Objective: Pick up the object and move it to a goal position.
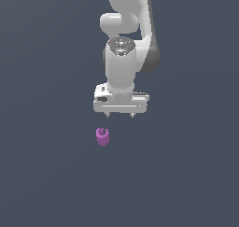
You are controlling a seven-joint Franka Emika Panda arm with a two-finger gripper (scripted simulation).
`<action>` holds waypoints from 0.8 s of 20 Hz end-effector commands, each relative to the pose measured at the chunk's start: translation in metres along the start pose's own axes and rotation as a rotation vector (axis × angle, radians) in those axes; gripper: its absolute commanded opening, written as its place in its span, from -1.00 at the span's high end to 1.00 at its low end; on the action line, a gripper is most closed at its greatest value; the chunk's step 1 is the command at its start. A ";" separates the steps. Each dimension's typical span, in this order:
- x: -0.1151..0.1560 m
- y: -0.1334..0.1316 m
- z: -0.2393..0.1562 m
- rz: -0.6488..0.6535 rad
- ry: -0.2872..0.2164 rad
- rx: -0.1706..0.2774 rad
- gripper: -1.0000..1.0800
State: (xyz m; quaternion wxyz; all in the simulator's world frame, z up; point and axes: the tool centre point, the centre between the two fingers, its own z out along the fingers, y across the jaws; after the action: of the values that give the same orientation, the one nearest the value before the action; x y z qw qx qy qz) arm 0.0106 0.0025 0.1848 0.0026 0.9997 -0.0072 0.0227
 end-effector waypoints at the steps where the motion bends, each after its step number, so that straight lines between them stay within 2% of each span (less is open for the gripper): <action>1: 0.000 0.000 0.000 0.000 0.000 0.000 -0.92; 9: 0.006 0.004 -0.022 0.000 0.026 -0.017 -0.92; 16: 0.007 0.005 -0.020 -0.011 0.024 -0.017 -0.92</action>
State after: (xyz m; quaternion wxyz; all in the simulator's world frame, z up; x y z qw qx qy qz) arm 0.0164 -0.0017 0.2063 0.0113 0.9993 -0.0041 0.0353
